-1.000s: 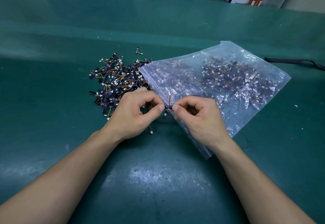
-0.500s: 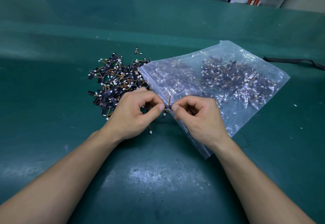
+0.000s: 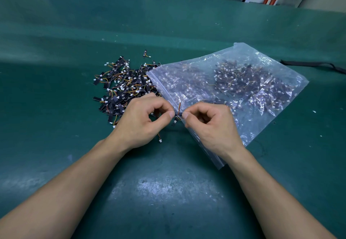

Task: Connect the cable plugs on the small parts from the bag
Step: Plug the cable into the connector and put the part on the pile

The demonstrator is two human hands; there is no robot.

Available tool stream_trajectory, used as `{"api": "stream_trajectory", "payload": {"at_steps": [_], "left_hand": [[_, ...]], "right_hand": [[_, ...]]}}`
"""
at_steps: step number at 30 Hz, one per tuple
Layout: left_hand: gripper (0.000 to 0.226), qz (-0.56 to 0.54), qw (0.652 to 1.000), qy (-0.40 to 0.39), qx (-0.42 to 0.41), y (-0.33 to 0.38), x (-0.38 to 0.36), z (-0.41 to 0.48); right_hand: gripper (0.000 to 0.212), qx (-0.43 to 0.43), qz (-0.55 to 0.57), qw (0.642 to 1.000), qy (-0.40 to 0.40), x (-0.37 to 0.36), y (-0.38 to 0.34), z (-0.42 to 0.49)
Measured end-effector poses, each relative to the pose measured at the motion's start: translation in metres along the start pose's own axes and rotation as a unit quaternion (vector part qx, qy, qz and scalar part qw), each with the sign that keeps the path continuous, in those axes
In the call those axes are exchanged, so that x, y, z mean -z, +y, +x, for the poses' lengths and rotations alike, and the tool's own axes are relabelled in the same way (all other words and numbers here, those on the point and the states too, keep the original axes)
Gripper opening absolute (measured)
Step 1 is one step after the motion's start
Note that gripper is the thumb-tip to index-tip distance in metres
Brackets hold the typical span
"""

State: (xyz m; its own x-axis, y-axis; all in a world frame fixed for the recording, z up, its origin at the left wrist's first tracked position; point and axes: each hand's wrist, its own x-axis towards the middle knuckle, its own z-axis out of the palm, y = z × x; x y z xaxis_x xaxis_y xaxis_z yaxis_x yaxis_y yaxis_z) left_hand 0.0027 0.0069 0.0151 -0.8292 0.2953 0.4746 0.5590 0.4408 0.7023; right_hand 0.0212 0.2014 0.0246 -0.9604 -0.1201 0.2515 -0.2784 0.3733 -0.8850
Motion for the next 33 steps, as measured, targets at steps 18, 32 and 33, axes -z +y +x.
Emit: {"api": "stream_trajectory", "payload": {"at_steps": [18, 32, 33], "left_hand": [[0.009, -0.019, 1.000, 0.000, 0.004, 0.0012, 0.0016, -0.0009], [0.008, -0.014, 1.000, 0.010, -0.013, 0.0050, 0.0032, -0.0008], [0.008, -0.015, 1.000, 0.010, -0.012, 0.0053, 0.0033, -0.0009]], "right_hand": [[0.014, 0.000, -0.004, 1.000, 0.007, -0.0002, 0.0023, 0.0011], [0.013, 0.011, 0.003, 1.000, 0.011, -0.0008, 0.0022, 0.0020], [0.013, 0.011, 0.004, 1.000, 0.011, -0.0007, 0.0024, 0.0022]]}}
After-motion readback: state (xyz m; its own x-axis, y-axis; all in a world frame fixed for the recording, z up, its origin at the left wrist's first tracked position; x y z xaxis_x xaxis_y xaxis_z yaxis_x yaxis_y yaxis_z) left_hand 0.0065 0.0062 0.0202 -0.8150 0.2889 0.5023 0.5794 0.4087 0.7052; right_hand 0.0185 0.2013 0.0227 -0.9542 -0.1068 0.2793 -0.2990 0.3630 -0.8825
